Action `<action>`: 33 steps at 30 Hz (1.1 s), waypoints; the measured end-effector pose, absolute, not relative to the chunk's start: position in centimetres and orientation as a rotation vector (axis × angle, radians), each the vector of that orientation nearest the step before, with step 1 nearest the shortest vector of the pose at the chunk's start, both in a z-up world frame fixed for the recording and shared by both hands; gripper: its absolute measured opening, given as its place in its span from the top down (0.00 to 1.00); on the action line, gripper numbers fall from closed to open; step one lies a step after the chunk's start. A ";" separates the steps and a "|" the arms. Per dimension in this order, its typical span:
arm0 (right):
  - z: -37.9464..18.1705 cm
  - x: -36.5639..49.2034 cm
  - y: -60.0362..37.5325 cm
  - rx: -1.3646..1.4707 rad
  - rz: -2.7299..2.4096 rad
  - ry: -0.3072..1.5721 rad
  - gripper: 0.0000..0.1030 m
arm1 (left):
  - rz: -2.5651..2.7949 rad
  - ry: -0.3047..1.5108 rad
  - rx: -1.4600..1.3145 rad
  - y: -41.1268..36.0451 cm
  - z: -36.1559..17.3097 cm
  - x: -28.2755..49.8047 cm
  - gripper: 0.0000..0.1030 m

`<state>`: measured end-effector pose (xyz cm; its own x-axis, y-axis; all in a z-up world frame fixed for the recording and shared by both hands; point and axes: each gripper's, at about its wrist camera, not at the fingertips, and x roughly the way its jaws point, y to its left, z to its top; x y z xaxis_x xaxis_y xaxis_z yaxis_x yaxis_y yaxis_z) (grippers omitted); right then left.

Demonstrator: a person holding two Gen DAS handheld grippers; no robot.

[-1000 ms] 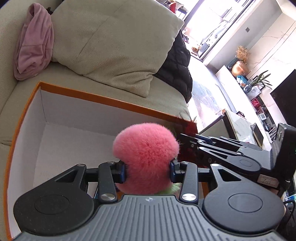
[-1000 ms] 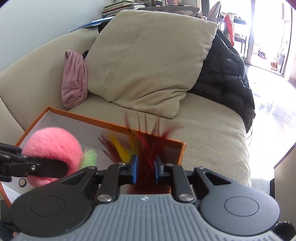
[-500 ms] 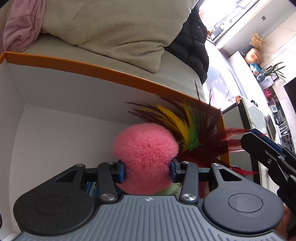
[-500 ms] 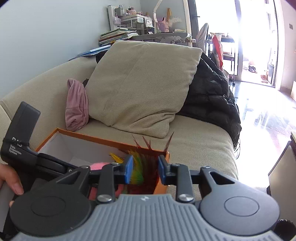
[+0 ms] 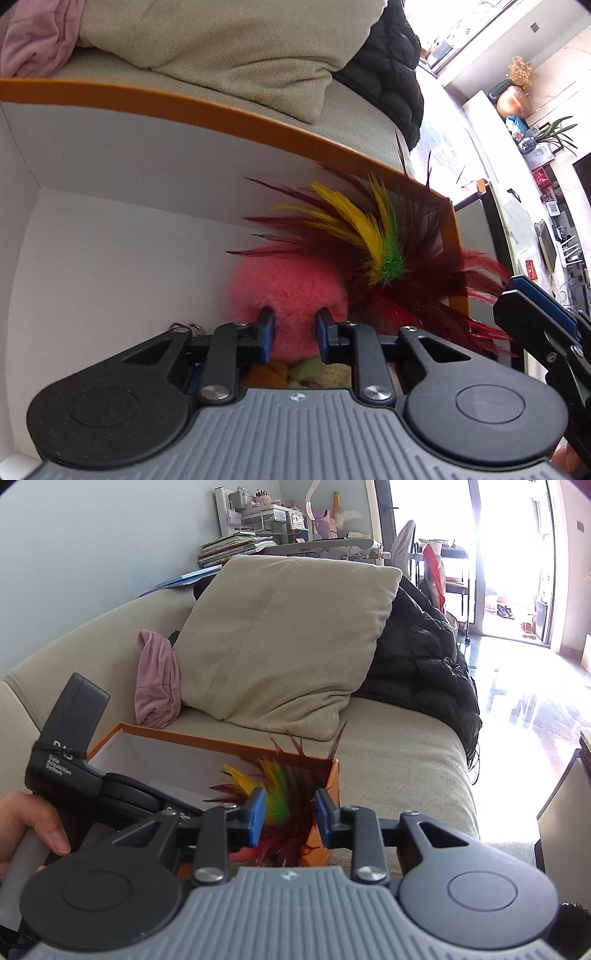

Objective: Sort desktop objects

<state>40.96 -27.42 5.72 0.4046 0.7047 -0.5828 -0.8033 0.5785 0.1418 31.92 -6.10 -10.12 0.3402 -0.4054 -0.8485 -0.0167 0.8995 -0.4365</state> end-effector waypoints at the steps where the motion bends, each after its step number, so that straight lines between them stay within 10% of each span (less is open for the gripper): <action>1: 5.7 40.9 -27.4 -0.174 0.958 0.648 0.69 | -0.258 1.208 -0.404 -6.3 -10.3 31.9 0.75; 25: 6.8 27.8 -32.2 -0.233 1.227 0.564 0.63 | -0.202 0.874 -0.167 -2.3 3.4 11.5 0.71; 33: 3.0 23.2 -33.8 -0.350 1.227 0.677 0.57 | -0.171 0.917 -0.091 -2.3 -0.4 5.3 0.47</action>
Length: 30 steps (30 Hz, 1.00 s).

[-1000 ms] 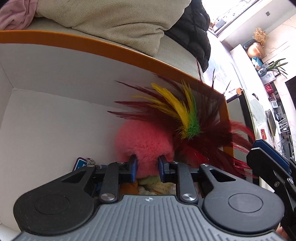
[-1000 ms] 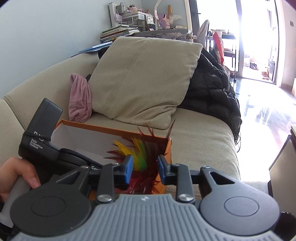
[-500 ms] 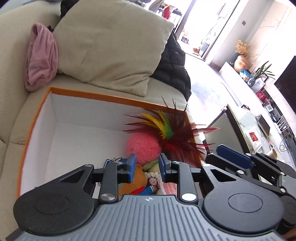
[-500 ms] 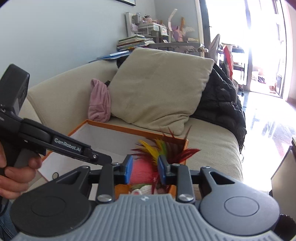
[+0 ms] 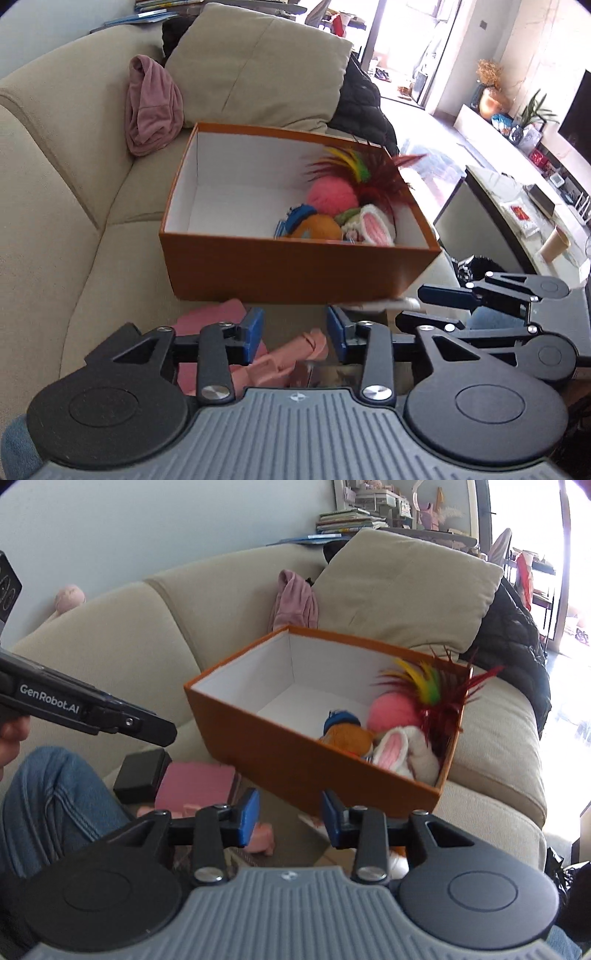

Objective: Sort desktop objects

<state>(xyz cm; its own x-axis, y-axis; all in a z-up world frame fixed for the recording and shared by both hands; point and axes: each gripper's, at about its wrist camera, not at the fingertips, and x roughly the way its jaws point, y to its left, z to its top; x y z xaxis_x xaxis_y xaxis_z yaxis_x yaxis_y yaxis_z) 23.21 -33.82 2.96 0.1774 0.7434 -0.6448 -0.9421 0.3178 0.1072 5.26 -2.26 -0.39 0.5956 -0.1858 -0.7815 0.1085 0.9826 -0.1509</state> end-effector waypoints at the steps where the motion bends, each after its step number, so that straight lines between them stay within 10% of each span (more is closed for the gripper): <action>1: 2.4 22.9 -34.1 -0.363 1.228 0.695 0.55 | -0.174 0.928 -0.086 -2.4 -1.0 4.8 0.47; 15: -3.3 21.4 -31.8 -0.429 1.234 0.958 0.47 | -0.138 1.050 -0.156 -1.4 -6.2 3.4 0.47; 30: -8.8 24.2 -30.2 -0.108 1.225 1.279 0.39 | -0.097 1.123 -0.145 -1.6 -9.3 5.0 0.78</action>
<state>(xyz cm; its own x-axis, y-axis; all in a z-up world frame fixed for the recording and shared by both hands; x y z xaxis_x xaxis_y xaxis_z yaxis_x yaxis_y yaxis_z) 24.15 -30.17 -8.84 -0.1973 0.6234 -0.7566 -0.7289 0.4228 0.5385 4.99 -1.60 -9.27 0.4306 -0.1507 -0.8899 0.0043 0.9863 -0.1649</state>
